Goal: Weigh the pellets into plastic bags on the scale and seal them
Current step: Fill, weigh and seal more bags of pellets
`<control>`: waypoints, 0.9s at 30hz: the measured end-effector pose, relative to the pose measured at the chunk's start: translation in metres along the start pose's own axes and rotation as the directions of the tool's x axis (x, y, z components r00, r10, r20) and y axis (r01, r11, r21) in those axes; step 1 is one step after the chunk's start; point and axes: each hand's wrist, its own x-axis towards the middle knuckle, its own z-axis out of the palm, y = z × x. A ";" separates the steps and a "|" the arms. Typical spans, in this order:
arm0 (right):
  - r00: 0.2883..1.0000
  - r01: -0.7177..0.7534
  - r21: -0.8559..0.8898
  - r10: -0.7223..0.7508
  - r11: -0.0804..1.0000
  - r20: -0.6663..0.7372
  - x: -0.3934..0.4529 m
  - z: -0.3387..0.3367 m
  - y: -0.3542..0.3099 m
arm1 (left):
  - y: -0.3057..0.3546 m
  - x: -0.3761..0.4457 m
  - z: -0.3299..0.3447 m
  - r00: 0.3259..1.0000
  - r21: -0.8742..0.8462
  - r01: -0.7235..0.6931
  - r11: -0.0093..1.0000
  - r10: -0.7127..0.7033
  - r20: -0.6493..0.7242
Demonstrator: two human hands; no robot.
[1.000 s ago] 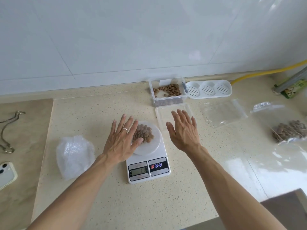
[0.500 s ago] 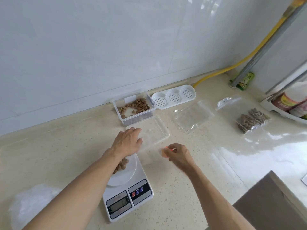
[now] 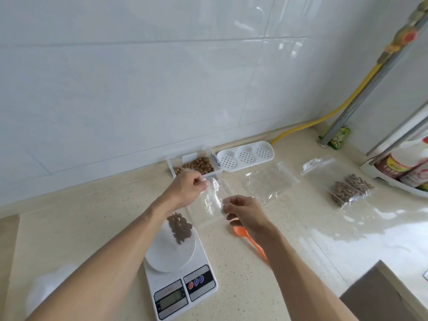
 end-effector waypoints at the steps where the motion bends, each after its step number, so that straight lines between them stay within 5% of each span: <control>1: 0.999 0.032 0.034 -0.032 0.999 0.000 -0.002 0.000 -0.009 | 0.006 -0.002 -0.007 0.999 -0.054 -0.006 0.999 0.004 -0.036; 5: 0.993 0.118 0.120 -0.120 0.986 0.014 -0.013 0.000 -0.036 | 0.028 -0.012 -0.024 0.977 -0.188 -0.034 0.982 -0.007 -0.213; 11: 0.951 0.298 0.006 -0.296 0.955 -0.092 -0.031 -0.004 -0.059 | 0.059 -0.030 -0.033 0.946 -0.260 -0.146 0.955 0.058 -0.318; 20: 0.914 0.389 -0.006 -0.387 0.921 -0.117 -0.047 -0.027 -0.074 | 0.078 -0.036 -0.039 0.983 -0.413 -0.178 0.893 0.143 -0.113; 27: 0.900 0.425 -0.013 -0.425 0.905 -0.099 -0.052 -0.033 -0.084 | 0.082 -0.030 -0.024 0.959 -0.352 -0.267 0.897 0.211 -0.190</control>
